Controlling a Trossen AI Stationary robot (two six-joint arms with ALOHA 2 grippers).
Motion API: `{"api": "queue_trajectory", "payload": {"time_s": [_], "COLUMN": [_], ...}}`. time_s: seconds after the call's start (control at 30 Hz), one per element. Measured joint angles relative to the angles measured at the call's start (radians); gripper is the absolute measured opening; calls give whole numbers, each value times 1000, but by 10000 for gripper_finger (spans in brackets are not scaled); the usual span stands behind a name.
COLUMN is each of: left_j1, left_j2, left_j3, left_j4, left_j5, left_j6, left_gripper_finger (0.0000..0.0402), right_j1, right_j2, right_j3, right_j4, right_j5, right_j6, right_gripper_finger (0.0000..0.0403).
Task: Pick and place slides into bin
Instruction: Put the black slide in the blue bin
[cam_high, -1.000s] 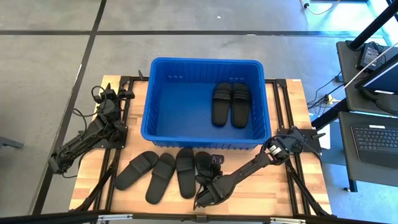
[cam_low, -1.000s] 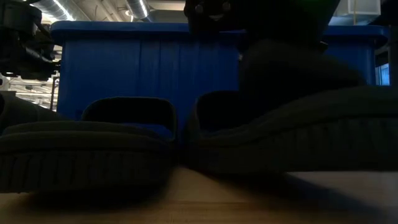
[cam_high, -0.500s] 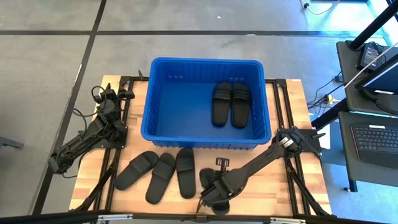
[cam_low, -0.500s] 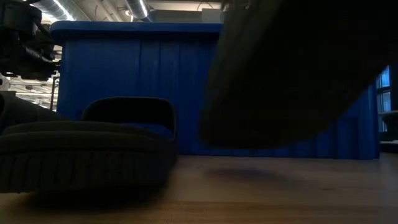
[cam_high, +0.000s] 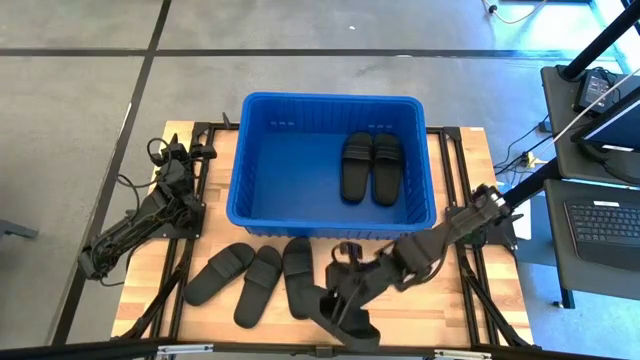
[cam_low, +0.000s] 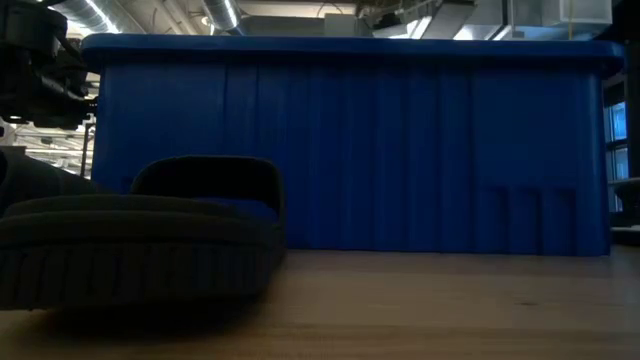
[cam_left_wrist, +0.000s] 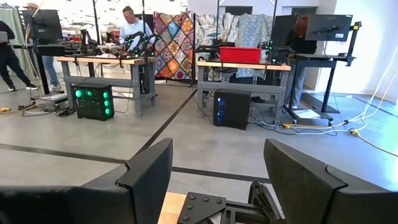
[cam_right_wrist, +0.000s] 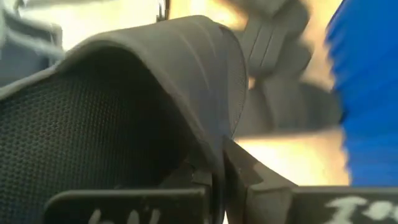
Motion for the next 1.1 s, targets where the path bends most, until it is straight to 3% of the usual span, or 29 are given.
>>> {"api": "queue_trajectory", "payload": {"time_s": [0.2,0.57,0.83,1.1], "left_j1": [0,0,0,0], "left_j2": [0,0,0,0], "left_j3": [0,0,0,0], "left_j4": [0,0,0,0], "left_j5": [0,0,0,0], "left_j6": [0,0,0,0], "left_gripper_finger": [248,248,248,248], "right_j1": [-90,-418,-651,-747], "right_j2": [-92,-144,-74,61], "right_j3": [0,0,0,0], "right_j4": [31,141,216,234], "right_j5": [55,328,379,374], "right_j6": [-142,-398,-430,-446], "right_gripper_finger": [13,13,13,13]}}
